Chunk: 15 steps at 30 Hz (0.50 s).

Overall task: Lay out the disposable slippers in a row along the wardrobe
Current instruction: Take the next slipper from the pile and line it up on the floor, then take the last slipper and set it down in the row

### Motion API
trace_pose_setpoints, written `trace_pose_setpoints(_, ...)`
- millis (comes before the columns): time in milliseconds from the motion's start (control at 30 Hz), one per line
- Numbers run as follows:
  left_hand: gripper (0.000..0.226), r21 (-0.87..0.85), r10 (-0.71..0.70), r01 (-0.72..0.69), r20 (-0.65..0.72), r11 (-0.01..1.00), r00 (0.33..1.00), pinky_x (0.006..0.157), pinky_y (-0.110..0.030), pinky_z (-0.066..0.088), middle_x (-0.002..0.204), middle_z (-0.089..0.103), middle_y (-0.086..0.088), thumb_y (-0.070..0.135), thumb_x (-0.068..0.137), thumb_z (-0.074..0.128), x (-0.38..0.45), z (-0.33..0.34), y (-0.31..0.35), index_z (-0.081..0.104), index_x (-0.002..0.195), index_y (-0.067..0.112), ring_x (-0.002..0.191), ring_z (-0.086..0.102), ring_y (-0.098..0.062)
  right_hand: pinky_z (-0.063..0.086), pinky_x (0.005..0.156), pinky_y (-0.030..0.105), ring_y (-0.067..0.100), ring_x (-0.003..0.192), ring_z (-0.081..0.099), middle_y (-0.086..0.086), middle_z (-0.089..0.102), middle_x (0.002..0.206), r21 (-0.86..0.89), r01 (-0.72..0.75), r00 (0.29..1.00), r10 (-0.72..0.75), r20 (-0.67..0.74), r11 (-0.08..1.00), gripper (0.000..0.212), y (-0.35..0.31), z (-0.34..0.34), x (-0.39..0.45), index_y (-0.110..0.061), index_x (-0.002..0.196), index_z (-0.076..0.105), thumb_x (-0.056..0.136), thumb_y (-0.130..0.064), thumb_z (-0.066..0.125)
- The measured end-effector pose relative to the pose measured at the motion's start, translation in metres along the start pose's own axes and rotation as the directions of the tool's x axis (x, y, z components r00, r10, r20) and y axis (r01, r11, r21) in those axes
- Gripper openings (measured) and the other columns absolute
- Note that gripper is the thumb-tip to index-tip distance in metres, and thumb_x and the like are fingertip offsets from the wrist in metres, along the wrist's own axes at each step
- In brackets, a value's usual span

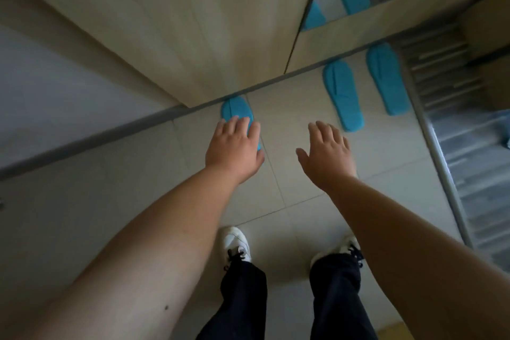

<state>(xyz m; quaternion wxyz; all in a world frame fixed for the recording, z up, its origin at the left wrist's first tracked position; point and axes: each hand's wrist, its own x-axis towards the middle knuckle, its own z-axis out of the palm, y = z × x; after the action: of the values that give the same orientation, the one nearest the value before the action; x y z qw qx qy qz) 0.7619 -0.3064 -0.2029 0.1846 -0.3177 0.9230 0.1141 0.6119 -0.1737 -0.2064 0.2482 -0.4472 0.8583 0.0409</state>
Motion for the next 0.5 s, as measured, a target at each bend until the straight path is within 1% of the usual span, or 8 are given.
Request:
trace_pose_setpoints(67, 0.069, 0.029, 0.040, -0.040, 0.011, 0.999, 0.999, 0.118, -0.049, 0.016, 0.154, 0.029, -0.014, 0.050, 0.090, 0.042, 0.007, -0.010, 0.021, 0.026, 0.145, 0.012, 0.144, 0.023, -0.034, 0.014, 0.121, 0.045, 0.029, 0.149, 0.013, 0.009, 0.019, 0.161, 0.023, -0.050, 0.999, 0.049, 0.002, 0.999, 0.070, 0.016, -0.003, -0.013, -0.014, 0.152, 0.016, 0.097, -0.049, 0.042)
trace_pose_setpoints(133, 0.074, 0.048, 0.083, -0.083, 0.011, 0.995, 0.996, 0.120, -0.050, 0.011, 0.157, 0.024, -0.013, 0.054, 0.090, 0.039, 0.012, -0.014, 0.047, 0.020, 0.148, 0.013, 0.147, 0.017, -0.033, 0.012, 0.121, 0.045, 0.029, 0.150, 0.011, 0.010, 0.017, 0.162, 0.049, -0.100, 0.995, 0.100, -0.003, 0.994, 0.073, 0.037, -0.003, -0.026, -0.014, 0.153, 0.014, 0.097, -0.052, 0.040)
trace_pose_setpoints(267, 0.076, 0.101, 0.175, -0.178, 0.034, 0.979, 0.984, 0.121, -0.049, 0.010, 0.159, 0.022, -0.013, 0.057, 0.091, 0.033, 0.017, -0.015, 0.112, 0.014, 0.150, 0.013, 0.148, 0.015, -0.032, 0.011, 0.121, 0.044, 0.028, 0.150, 0.009, 0.010, 0.016, 0.162, 0.088, -0.197, 0.980, 0.199, -0.019, 0.976, 0.075, 0.092, -0.003, -0.051, -0.013, 0.153, 0.012, 0.096, -0.055, 0.038)
trace_pose_setpoints(500, 0.073, 0.123, 0.302, -0.319, 0.140, 0.940, 0.943, 0.122, -0.047, 0.008, 0.159, 0.022, -0.012, 0.055, 0.093, 0.031, 0.029, -0.009, 0.234, 0.015, 0.150, 0.012, 0.148, 0.014, -0.030, 0.011, 0.122, 0.044, 0.028, 0.150, 0.011, 0.010, 0.018, 0.162, 0.182, -0.356, 0.930, 0.366, -0.022, 0.917, 0.075, 0.209, -0.004, -0.094, -0.014, 0.153, 0.014, 0.096, -0.054, 0.041)
